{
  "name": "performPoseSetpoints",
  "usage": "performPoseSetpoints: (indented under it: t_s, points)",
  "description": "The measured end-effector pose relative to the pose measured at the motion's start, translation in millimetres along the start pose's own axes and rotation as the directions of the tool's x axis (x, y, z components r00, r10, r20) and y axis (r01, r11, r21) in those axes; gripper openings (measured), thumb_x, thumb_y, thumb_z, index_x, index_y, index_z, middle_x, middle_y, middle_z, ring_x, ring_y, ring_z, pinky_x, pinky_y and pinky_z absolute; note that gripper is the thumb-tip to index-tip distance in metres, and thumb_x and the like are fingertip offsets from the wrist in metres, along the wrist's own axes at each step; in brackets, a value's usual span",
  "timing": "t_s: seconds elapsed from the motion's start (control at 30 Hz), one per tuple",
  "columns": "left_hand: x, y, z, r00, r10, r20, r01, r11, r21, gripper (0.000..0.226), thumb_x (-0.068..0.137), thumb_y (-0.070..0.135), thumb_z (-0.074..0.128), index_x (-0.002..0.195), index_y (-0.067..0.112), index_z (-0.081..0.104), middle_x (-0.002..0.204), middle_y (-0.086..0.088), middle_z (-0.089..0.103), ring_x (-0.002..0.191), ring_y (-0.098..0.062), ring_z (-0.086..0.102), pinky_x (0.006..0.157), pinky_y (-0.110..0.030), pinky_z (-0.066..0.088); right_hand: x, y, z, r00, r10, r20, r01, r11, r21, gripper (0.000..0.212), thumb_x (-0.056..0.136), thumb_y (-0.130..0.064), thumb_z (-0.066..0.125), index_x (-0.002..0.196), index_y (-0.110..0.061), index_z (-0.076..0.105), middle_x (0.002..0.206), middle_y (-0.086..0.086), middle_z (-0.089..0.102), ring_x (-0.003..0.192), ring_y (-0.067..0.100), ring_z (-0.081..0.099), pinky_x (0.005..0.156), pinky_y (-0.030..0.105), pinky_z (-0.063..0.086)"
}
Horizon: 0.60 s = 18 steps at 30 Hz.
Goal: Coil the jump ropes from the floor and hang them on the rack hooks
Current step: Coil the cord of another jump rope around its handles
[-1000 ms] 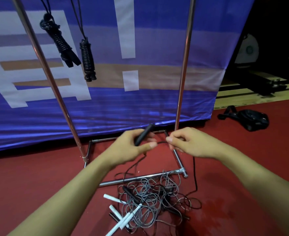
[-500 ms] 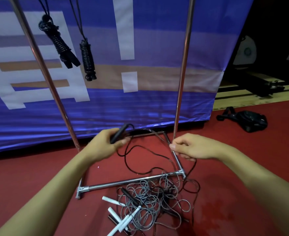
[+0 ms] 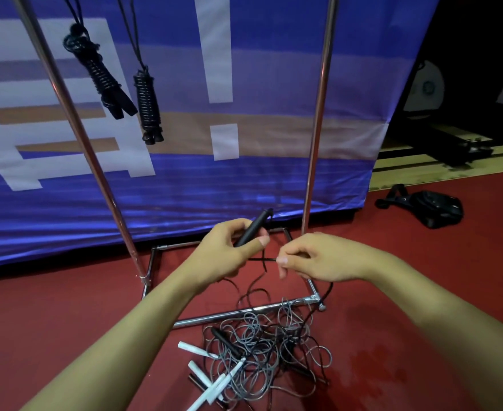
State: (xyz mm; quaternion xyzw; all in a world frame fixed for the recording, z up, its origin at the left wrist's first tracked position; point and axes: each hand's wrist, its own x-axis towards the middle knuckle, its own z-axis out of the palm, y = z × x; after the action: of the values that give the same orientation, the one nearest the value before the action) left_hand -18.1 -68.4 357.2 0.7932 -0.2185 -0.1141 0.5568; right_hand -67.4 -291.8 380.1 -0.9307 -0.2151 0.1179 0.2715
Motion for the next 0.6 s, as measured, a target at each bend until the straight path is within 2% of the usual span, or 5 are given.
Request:
performPoseSetpoints:
  t_s: [0.13,0.3,0.43,0.5,0.6]
  points:
    - [-9,9,7,0.984,0.057,0.168,-0.071,0.995,0.075,0.011,0.098,0.03,0.071,0.103,0.021,0.069,0.064,0.004,0.06,0.047,-0.014,0.049,0.045,-0.02,0.038,6,4,1,0.972,-0.033,-0.232,0.032,0.999,-0.008,0.032,0.105,-0.038,0.055,0.079,-0.028,0.071,0.057,-0.01,0.055,0.054,0.005,0.051,0.058,0.028,0.043]
    - [4,7,-10,0.988,0.148,-0.04,-0.132,0.953,0.273,0.017,0.097,0.023,0.071,0.083,0.02,0.063,0.06,0.018,0.066,0.047,0.001,0.05,0.052,-0.015,0.039,1,7,-2,0.986,0.157,-0.056,-0.14,0.962,0.234,0.042,0.105,-0.04,0.052,0.073,-0.017,0.063,0.055,-0.007,0.059,0.053,0.008,0.057,0.055,0.019,0.047]
    - [12,-16,-59,0.935,0.125,-0.332,-0.009,0.944,0.33,0.013,0.099,0.024,0.068,0.088,0.016,0.066,0.066,0.023,0.069,0.054,0.004,0.054,0.06,-0.023,0.042,-15,31,-7,0.938,0.274,0.211,-0.31,0.936,0.166,0.046,0.107,-0.044,0.045,0.076,-0.015,0.061,0.058,-0.002,0.061,0.049,0.009,0.051,0.054,0.021,0.044]
    - [8,-26,-77,0.913,0.073,-0.401,0.042,0.961,0.273,0.01,0.1,0.023,0.067,0.099,0.013,0.069,0.079,0.012,0.075,0.058,-0.004,0.055,0.056,-0.022,0.045,-21,43,-5,0.951,0.257,0.175,-0.29,0.935,0.205,0.044,0.107,-0.045,0.044,0.079,-0.016,0.061,0.062,-0.001,0.059,0.054,0.012,0.049,0.057,0.024,0.041]
    - [1,-23,-74,0.952,0.08,-0.296,0.015,0.953,0.304,0.012,0.099,0.021,0.068,0.111,0.02,0.071,0.098,-0.007,0.075,0.059,-0.003,0.057,0.053,-0.015,0.045,-18,42,-8,0.973,0.232,0.007,-0.223,0.923,0.315,0.043,0.107,-0.046,0.044,0.079,-0.02,0.063,0.062,-0.006,0.052,0.06,0.013,0.044,0.06,0.028,0.039]
